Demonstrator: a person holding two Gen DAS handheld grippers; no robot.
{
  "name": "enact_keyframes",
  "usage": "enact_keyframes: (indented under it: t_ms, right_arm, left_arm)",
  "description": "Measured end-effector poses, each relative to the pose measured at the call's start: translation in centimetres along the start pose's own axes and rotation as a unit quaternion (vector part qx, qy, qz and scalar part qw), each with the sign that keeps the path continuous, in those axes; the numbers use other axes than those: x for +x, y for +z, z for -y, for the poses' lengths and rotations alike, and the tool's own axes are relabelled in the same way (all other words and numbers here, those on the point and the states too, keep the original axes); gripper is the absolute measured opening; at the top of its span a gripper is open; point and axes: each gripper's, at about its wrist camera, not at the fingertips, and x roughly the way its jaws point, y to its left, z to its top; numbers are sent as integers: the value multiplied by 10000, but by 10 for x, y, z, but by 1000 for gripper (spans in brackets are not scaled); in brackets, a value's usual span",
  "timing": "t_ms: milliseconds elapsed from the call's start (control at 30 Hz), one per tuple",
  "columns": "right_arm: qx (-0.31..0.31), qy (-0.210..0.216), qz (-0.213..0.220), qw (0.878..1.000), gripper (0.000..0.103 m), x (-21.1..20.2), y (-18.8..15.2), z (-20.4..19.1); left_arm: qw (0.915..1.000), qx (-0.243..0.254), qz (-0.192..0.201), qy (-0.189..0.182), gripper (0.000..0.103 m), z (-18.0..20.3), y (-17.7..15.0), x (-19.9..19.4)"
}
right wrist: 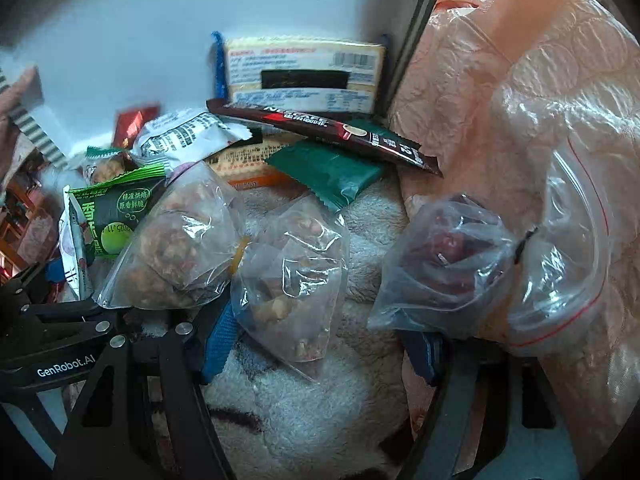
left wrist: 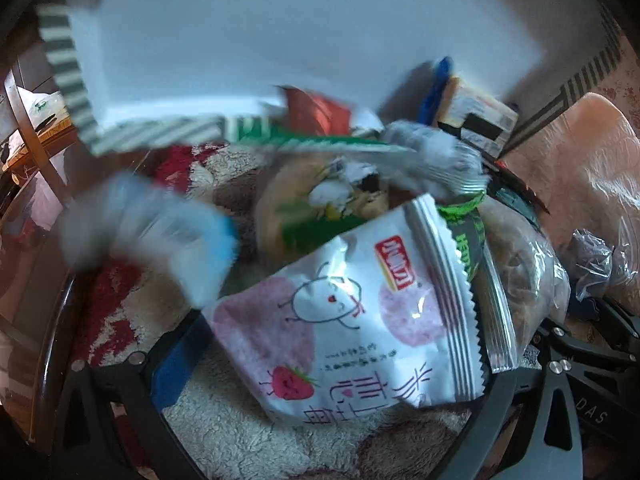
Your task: Organize snacks
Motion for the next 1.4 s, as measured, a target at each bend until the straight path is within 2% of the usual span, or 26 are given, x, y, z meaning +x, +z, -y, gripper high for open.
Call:
enact_keyframes:
  t_ms: [1400]
  right_arm:
    - [18,29,-4,10000,72,-1,0,5]
  left_arm:
    - [10000,2,-2,2,103,3,-3,0]
